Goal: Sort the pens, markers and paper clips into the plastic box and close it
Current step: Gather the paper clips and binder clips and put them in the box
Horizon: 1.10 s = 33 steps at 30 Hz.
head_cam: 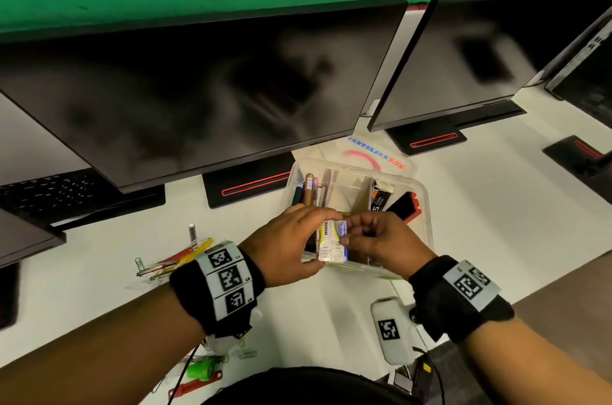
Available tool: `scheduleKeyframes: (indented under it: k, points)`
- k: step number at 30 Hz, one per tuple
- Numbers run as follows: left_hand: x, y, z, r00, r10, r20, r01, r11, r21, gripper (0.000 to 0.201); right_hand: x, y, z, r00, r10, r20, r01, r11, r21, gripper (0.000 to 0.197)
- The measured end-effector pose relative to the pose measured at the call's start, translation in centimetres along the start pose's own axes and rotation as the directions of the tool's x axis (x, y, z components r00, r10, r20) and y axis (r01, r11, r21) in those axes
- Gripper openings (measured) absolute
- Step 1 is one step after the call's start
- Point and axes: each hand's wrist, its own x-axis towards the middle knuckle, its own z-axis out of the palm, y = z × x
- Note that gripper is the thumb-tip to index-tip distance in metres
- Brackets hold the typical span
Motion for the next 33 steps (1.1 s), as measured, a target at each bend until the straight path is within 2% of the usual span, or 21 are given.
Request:
scheduleKeyframes:
  k: [4, 8, 10, 12, 14, 16, 19, 22, 27, 33]
  points:
    - [0.6, -1.0, 0.2, 0.997, -0.060, 0.055, 0.058, 0.998, 0.031, 0.073, 0.8, -0.5, -1.8, 0.994, 0.071, -0.085, -0.076, 0.995, -0.059, 0.015]
    - [0.6, -3.5, -0.4, 0.966, -0.135, 0.221, 0.083, 0.969, 0.231, 0.048, 2.5, -0.2, -5.2, 0.937, 0.110, -0.331, -0.140, 0.988, -0.068, 0.018]
    - [0.2, -4.4, -0.3, 0.930, -0.188, 0.315, 0.095, 0.953, 0.288, 0.037, 3.7, 0.5, -6.7, 0.890, 0.085, -0.448, -0.184, 0.966, -0.183, 0.016]
    - [0.1, -4.8, 0.2, 0.912, -0.221, 0.347, 0.115, 0.947, 0.301, 0.035, 4.8, 0.9, -7.7, 0.864, 0.040, -0.502, -0.266, 0.883, -0.386, 0.009]
    - [0.2, -5.0, 0.6, 0.908, -0.240, 0.344, 0.139, 0.946, 0.291, 0.034, 5.7, 1.0, -7.8, 0.874, 0.038, -0.484, -0.348, 0.744, -0.570, 0.016]
    - [0.3, -5.2, 1.0, 0.916, -0.241, 0.322, 0.151, 0.948, 0.281, 0.034, 6.8, 1.6, -7.4, 0.901, 0.097, -0.423, -0.395, 0.588, -0.706, 0.024]
    - [0.2, -5.6, 1.3, 0.924, -0.209, 0.320, 0.122, 0.955, 0.270, 0.033, 8.5, 2.3, -6.6, 0.916, 0.170, -0.364, -0.402, 0.430, -0.809, 0.026]
    - [0.0, -5.8, 1.7, 0.920, -0.222, 0.324, 0.149, 0.961, 0.234, 0.031, 9.7, 2.7, -6.7, 0.909, 0.196, -0.367, -0.416, 0.395, -0.819, 0.025]
    - [-0.3, -6.0, 2.2, 0.928, -0.224, 0.298, 0.167, 0.964, 0.205, 0.032, 10.1, 3.0, -6.5, 0.872, 0.292, -0.392, -0.483, 0.392, -0.783, 0.016]
    - [-0.2, -6.1, 2.2, 0.936, -0.223, 0.272, 0.167, 0.963, 0.214, 0.035, 9.5, 1.9, -6.0, 0.870, 0.317, -0.378, -0.478, 0.353, -0.805, 0.027]
